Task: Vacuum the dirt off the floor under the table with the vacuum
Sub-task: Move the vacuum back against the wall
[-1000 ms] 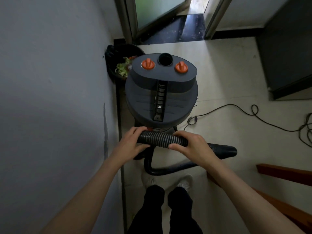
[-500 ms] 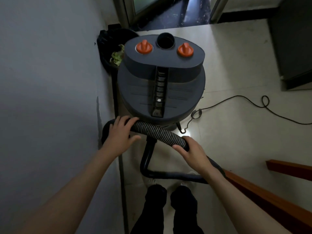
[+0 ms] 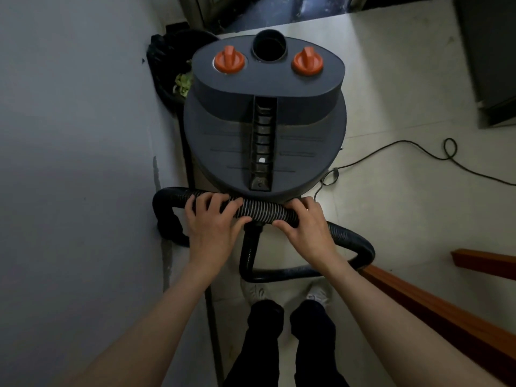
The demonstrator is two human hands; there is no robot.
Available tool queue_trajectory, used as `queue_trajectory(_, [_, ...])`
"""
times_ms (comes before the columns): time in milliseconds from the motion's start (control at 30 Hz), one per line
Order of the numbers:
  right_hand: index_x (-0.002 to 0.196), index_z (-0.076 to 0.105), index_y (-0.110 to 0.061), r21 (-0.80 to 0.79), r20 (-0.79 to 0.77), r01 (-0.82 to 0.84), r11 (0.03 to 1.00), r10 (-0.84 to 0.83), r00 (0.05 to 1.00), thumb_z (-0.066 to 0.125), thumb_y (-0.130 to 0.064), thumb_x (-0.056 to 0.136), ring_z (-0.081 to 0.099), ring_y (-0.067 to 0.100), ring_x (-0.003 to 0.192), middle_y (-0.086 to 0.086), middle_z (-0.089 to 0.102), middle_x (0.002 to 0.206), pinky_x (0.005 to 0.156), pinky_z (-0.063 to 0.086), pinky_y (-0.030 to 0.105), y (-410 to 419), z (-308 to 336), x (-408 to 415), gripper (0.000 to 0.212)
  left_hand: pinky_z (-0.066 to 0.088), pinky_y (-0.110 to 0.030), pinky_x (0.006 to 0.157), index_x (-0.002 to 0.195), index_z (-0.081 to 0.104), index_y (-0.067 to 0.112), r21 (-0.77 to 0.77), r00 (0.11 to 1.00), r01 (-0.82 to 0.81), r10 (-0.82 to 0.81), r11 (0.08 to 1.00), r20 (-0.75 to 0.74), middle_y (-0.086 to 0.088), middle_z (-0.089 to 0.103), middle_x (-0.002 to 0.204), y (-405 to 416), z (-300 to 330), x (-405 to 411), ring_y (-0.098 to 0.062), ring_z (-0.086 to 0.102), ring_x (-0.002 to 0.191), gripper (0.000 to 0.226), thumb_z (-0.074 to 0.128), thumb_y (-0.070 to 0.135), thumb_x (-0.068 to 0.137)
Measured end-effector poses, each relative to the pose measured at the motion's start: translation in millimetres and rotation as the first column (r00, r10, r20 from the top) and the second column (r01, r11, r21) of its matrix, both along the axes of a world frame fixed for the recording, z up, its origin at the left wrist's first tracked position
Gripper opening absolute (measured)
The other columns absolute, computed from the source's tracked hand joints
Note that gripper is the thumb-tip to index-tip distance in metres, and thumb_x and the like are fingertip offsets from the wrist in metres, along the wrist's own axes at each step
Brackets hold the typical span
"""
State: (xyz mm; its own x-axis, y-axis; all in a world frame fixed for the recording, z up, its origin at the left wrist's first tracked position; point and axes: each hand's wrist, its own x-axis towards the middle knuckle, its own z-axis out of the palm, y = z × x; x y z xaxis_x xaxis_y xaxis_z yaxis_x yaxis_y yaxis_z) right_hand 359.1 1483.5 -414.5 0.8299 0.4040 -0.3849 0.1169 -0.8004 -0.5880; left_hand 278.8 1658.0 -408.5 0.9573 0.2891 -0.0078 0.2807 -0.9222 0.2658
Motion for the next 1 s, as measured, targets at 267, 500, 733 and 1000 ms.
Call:
queue_trajectory(267, [0.115,0.062,-0.014,-0.254,0.082,-0.051,0.966,0.074,0.994,0.065,-0.042,0.085,0.050,0.026,0.108,0.008,0.054,0.113,0.072,0.046,0.039,7,3,3,0.041,0.044,-0.062,0.088,0.097,0.071,0.008,-0.116,0.994,-0.105,0.102,0.988,-0.029,-0.009,0.062,0.087,-13,-12,5,-0.025,0.043,0.094,0.038,0.059,0.040,0.078])
queue_trajectory(500, [0.125,0.056,-0.016,-0.288,0.023,-0.060,0.956,0.070,0.997,0.059,-0.042,0.089,0.048,0.026,0.116,0.007,0.051,0.126,0.084,0.046,0.040,10,-6,5,0.045,0.038,-0.067,0.093,0.094,0.070,0.007,-0.199,0.993,-0.115,0.115,0.973,-0.011,-0.013,0.061,0.088,-10,-33,7,-0.025,0.040,0.097,0.039,0.056,0.040,0.078])
queue_trajectory(733, [0.127,0.048,-0.008,-0.222,-0.034,-0.004,0.975,-0.004,0.999,0.057,-0.033,0.092,0.043,0.028,0.118,0.011,0.048,0.129,0.091,0.042,0.039,12,-2,10,0.044,0.043,-0.059,0.092,0.103,0.067,0.009,-0.176,0.990,-0.101,0.080,0.979,-0.120,-0.011,0.058,0.097,-8,-16,22,-0.035,0.049,0.099,0.026,0.071,0.018,0.080])
queue_trajectory(1000, [0.136,0.046,-0.007,-0.080,-0.082,0.002,0.997,-0.008,0.997,0.050,-0.024,0.097,0.040,0.024,0.127,0.009,0.047,0.136,0.105,0.031,0.030,-16,9,-14,0.043,0.029,-0.033,0.106,0.132,0.046,0.004,-0.283,0.944,-0.329,0.320,0.901,-0.080,-0.021,0.043,0.131,19,12,2,-0.033,0.037,0.125,0.049,0.055,-0.004,0.084])
